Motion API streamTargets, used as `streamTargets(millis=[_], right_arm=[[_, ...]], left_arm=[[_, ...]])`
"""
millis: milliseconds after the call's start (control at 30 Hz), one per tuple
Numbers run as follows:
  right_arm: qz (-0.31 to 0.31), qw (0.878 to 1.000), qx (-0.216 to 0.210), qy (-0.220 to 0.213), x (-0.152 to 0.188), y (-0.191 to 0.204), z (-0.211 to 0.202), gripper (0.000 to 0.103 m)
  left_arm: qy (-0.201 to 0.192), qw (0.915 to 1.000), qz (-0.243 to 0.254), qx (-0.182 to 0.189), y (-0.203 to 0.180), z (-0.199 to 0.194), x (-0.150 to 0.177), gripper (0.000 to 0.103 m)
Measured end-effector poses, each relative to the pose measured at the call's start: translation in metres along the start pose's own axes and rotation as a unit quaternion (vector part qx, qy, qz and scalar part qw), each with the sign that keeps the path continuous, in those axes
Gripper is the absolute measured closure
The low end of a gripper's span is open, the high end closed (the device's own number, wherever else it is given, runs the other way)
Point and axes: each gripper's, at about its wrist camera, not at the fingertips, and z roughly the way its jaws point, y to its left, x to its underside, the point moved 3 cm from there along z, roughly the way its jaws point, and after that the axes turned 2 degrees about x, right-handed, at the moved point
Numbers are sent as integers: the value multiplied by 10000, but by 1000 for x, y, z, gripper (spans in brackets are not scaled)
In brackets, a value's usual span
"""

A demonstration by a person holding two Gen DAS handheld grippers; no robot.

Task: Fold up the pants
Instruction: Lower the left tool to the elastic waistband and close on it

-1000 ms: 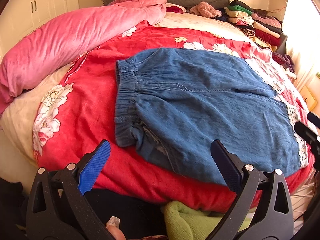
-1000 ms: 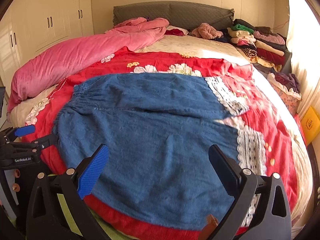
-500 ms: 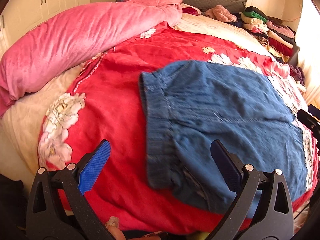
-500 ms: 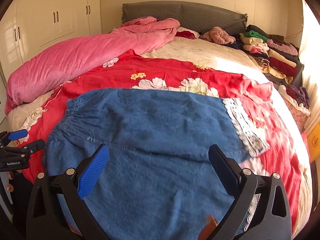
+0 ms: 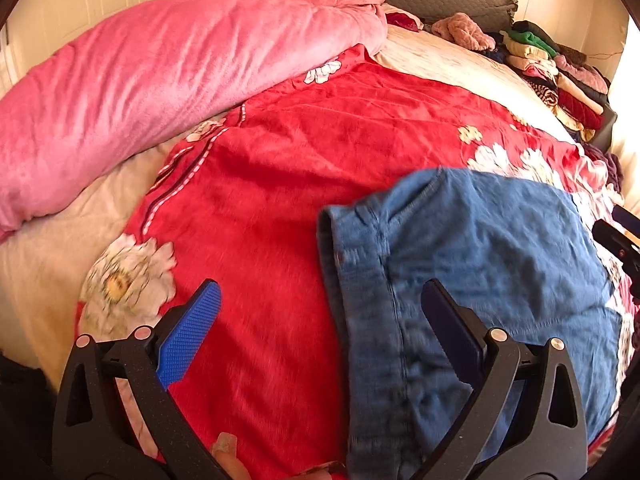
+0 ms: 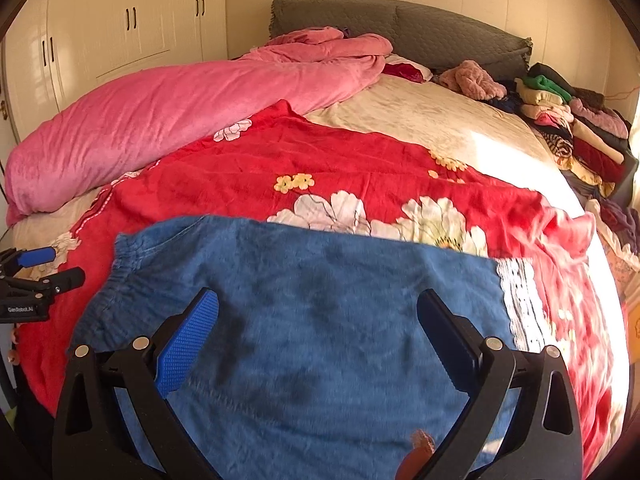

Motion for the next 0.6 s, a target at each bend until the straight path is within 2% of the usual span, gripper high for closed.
streamTargets(millis=[333,433,500,600], right_arm=[[-469,9975,-417,332,-33,10,62,4],[-660,9955,-521,432,-36,18,78,4],[-772,9938,-574,556,-37,23,91,4],[-1082,9907,-451,695,-37,31,108,4]], left_arm=[[368,9987,338,-51,-6,55,-30,9],[319,9983,486,-68,-9,67,-35,9],[253,9981,551,75,-11,71,-37,9],[228,9972,712,42,-13,76,-37,9]])
